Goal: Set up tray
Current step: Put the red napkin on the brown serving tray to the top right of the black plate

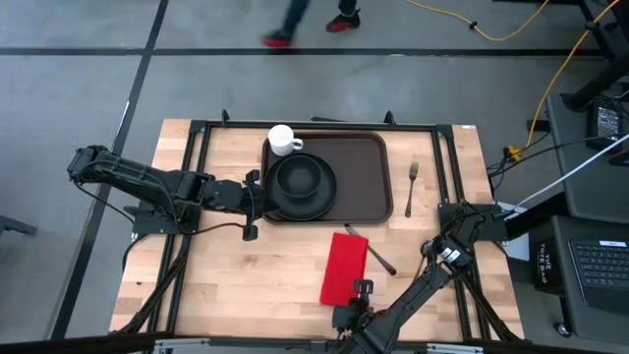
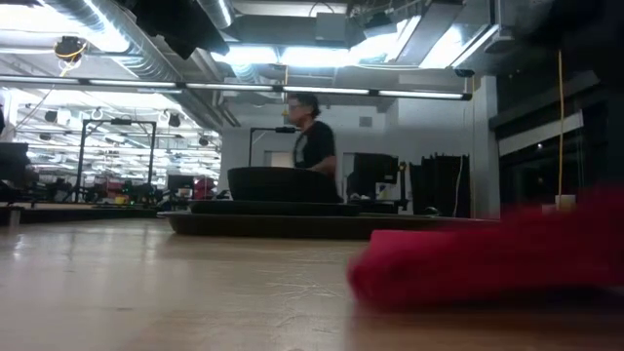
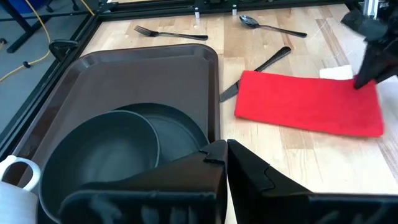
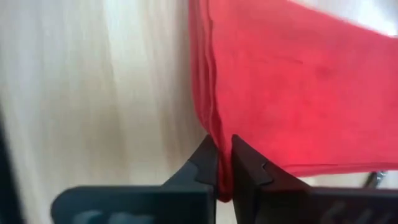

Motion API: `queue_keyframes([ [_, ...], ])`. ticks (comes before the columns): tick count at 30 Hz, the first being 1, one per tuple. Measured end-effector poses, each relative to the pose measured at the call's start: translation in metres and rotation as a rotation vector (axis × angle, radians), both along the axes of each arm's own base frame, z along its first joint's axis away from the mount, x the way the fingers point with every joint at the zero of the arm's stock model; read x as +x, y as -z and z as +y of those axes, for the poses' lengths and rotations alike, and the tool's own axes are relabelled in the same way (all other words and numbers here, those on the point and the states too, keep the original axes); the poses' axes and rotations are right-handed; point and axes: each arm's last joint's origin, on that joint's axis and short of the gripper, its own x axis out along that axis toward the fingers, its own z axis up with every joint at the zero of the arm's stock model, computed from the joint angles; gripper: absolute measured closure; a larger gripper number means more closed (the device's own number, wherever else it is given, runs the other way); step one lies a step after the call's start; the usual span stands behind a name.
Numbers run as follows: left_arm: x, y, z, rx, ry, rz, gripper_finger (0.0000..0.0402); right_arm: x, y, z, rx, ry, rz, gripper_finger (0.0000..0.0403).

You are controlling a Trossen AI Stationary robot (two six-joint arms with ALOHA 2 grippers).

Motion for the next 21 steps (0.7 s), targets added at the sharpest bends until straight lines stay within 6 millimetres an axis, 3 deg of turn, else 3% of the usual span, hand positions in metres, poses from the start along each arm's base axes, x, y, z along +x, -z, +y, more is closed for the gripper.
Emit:
queue_keyframes([
  [11,0.0,0.0,0.0,0.0,0.0,0.0,0.0396,0.005,-0.05,0.004,-0.024,-0.011,-0.08,0.0382],
  [21,0.0,0.0,0.0,0.0,0.0,0.0,0.0394,0.002,-0.1,-0.007,-0.114,-0.078,-0.154,0.0382],
])
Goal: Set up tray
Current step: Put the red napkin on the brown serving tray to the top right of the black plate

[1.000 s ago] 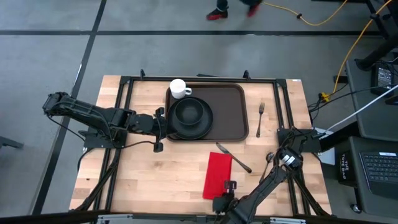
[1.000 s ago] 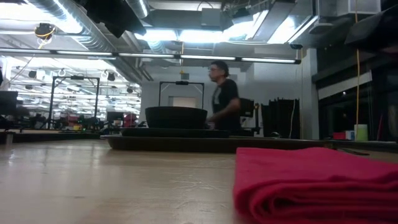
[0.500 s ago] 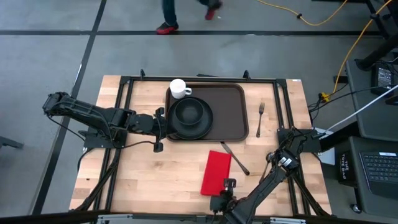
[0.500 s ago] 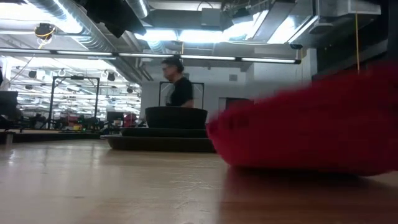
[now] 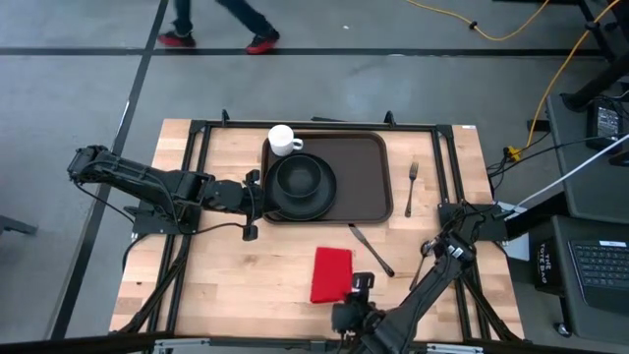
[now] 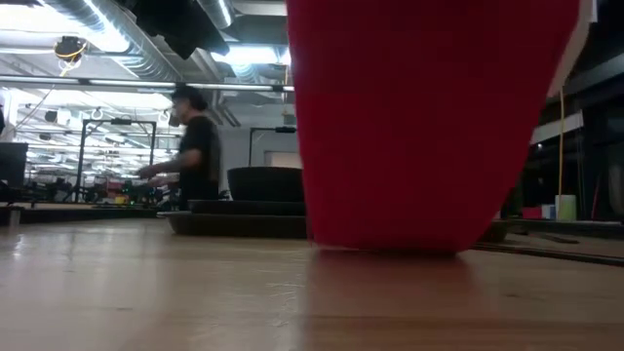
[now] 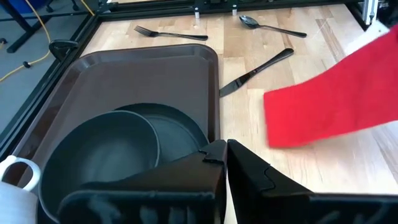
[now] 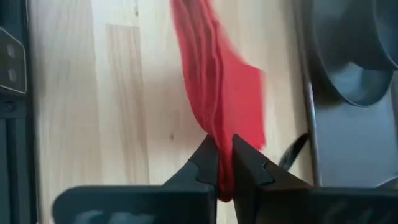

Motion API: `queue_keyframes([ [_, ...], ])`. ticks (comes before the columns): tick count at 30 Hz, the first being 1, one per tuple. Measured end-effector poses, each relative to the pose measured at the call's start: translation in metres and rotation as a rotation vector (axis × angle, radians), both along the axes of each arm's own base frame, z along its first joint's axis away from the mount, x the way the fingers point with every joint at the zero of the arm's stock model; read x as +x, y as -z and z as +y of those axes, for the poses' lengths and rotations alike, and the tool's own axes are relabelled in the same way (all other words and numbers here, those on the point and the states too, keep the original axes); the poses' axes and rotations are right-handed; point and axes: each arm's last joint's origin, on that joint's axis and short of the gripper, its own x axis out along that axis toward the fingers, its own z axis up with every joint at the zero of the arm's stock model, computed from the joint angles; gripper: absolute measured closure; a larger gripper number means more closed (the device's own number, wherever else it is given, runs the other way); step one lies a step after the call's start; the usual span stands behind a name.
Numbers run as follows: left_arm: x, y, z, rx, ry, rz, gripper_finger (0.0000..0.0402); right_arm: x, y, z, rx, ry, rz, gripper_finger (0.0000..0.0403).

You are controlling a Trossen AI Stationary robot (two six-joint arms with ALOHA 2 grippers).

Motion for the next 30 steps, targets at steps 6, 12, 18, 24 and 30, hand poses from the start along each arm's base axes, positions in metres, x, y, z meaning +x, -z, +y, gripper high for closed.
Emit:
queue_keyframes([
  [6,0.0,0.0,0.0,0.0,0.0,0.0,0.0398,0.001,-0.019,-0.011,-0.04,-0.034,-0.042,0.0382],
  [12,0.0,0.0,0.0,0.0,-0.001,-0.001,0.0395,0.001,-0.04,-0.025,-0.084,-0.112,-0.042,0.0382],
  [18,0.0,0.0,0.0,0.0,-0.001,0.0,0.0395,0.0,-0.076,-0.05,-0.101,-0.122,-0.101,0.0382],
  [24,0.0,0.0,0.0,0.0,-0.001,0.0,0.0397,-0.007,-0.103,-0.069,-0.077,-0.118,-0.142,0.0382],
  [30,0.0,0.0,0.0,0.0,-0.001,0.0,0.0394,-0.01,-0.113,-0.075,-0.073,-0.127,-0.153,0.0382],
])
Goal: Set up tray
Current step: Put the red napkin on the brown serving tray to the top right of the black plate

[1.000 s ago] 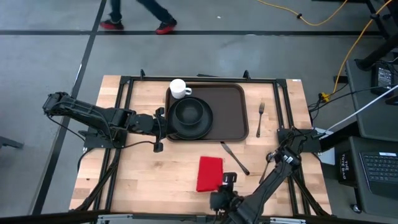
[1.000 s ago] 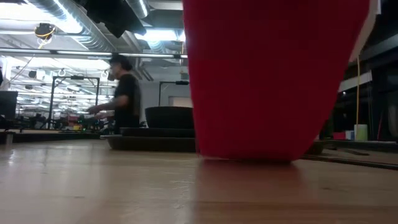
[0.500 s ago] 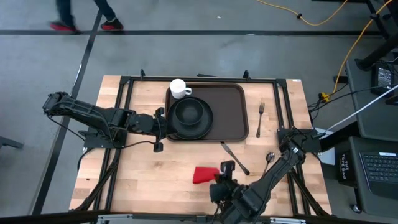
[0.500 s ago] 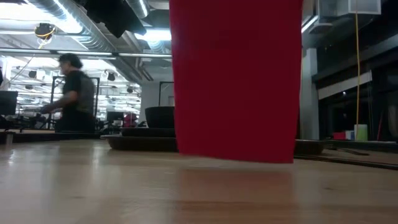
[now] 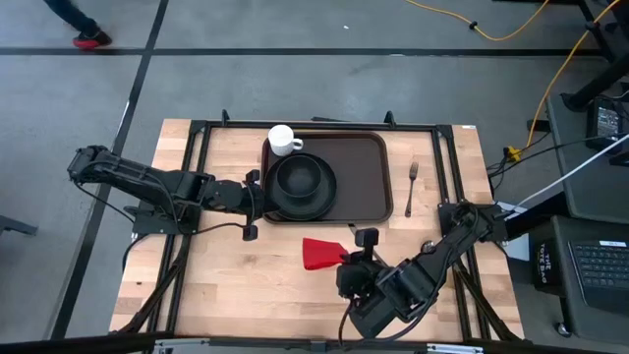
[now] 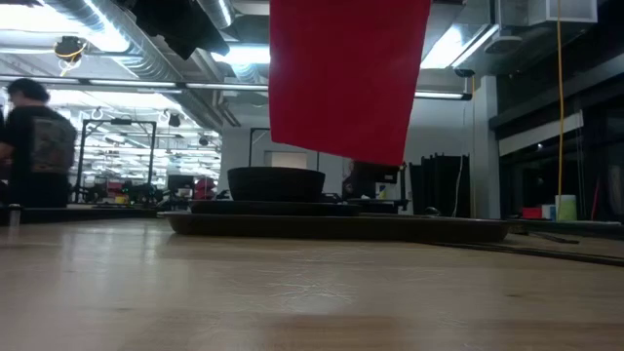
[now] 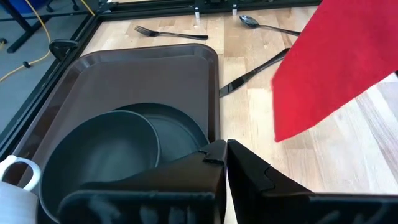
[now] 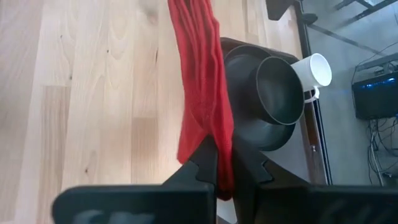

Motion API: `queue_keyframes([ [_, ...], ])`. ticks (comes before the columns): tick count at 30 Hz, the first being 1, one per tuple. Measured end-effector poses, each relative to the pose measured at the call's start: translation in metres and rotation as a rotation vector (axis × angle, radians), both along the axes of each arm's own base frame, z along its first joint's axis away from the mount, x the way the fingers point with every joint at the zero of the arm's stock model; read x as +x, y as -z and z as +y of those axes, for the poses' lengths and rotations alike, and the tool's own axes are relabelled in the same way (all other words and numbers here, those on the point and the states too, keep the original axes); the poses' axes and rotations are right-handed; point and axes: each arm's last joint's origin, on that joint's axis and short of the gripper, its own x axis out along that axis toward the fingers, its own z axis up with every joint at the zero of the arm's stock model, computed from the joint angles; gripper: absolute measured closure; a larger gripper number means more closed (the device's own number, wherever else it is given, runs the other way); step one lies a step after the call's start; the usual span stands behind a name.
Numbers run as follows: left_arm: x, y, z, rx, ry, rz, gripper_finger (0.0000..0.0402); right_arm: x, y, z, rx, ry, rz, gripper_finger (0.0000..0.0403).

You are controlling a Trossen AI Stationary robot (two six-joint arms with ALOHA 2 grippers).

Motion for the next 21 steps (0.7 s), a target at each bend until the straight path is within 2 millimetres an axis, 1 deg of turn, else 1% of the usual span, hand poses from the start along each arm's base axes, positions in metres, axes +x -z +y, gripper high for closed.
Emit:
queue_keyframes([
  [5,0.0,0.0,0.0,0.0,0.0,0.0,0.0397,-0.001,-0.002,-0.001,-0.015,-0.014,0.003,0.0382],
  [7,0.0,0.0,0.0,0.0,0.0,0.0,0.0398,-0.003,-0.002,-0.005,-0.041,-0.006,-0.003,0.0382],
  [10,0.0,0.0,0.0,0.0,0.0,0.001,0.0396,-0.012,0.002,-0.016,-0.06,0.032,0.006,0.0382],
  [13,0.0,0.0,0.0,0.0,0.0,0.001,0.0394,-0.028,0.009,-0.03,-0.08,0.094,0.002,0.0382],
  [17,0.0,0.0,0.0,0.0,0.0,0.001,0.0395,-0.057,0.005,-0.054,-0.063,0.158,-0.081,0.0382],
  [21,0.0,0.0,0.0,0.008,0.005,0.002,0.0398,-0.082,0.011,-0.076,-0.051,0.177,-0.101,0.0382],
])
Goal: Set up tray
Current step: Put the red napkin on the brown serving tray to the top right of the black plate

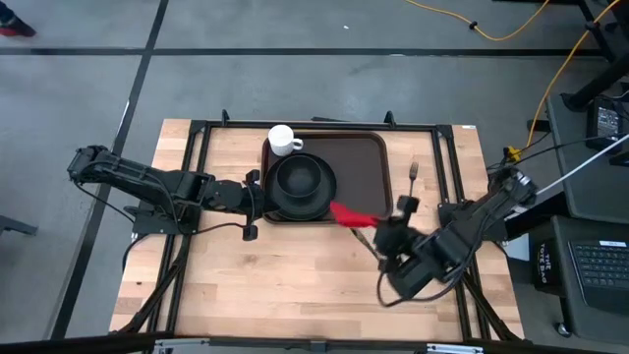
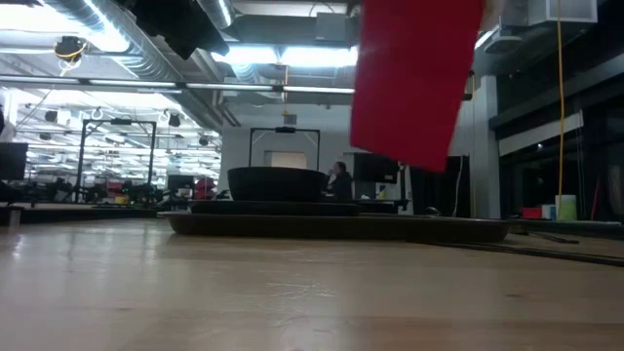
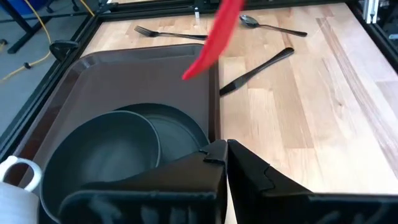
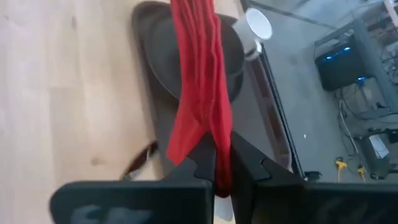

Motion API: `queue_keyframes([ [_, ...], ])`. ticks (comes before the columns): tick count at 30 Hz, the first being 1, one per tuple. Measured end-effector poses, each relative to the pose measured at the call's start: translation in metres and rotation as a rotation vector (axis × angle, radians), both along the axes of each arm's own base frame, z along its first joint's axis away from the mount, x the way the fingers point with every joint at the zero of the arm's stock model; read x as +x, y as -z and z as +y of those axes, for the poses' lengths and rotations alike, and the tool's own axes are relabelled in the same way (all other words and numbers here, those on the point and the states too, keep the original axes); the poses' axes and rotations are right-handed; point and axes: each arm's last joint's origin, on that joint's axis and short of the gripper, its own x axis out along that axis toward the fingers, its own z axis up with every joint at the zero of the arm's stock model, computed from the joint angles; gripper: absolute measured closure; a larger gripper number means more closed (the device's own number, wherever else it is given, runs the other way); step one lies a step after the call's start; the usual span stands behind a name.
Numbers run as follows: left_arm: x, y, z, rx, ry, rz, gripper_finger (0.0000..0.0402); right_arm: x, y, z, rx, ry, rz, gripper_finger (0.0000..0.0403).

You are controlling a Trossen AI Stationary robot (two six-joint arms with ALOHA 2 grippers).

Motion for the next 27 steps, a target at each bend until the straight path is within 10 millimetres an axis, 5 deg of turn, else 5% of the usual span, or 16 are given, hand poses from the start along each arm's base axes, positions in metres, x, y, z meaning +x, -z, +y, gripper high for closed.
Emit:
queue_keyframes([
  [15,0.0,0.0,0.0,0.117,0.07,0.014,0.0397,-0.056,0.024,-0.084,-0.103,0.074,-0.018,0.0382],
  [27,0.0,-0.001,0.0,0.117,0.071,0.005,0.0395,-0.043,0.036,-0.142,-0.222,-0.07,0.123,0.0382],
])
